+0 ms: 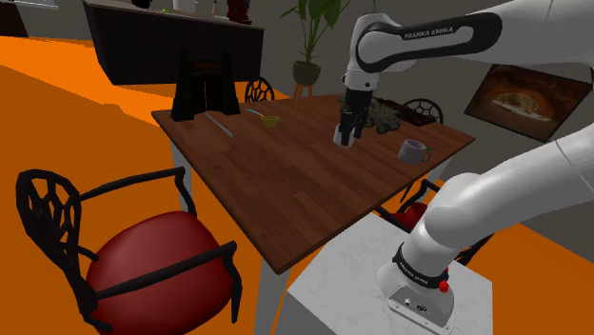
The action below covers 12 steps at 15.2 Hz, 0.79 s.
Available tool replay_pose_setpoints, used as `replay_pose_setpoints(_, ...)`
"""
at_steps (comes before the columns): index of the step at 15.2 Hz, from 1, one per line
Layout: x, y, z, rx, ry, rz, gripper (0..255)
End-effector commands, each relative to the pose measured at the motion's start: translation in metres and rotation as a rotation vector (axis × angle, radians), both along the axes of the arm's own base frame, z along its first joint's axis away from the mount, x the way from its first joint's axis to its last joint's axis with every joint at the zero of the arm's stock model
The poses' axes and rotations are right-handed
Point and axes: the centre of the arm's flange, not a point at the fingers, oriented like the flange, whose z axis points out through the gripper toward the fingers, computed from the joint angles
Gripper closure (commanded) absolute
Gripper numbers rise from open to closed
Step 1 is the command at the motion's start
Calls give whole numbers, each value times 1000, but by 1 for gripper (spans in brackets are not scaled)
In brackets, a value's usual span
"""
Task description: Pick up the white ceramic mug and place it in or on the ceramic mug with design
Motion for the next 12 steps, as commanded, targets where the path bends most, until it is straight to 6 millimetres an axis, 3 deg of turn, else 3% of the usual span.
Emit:
replay_pose_setpoints(1,11,-22,-7,-6,-9,0,0)
replay_pose_setpoints(12,66,-143,-46,-33,-56,-4,0)
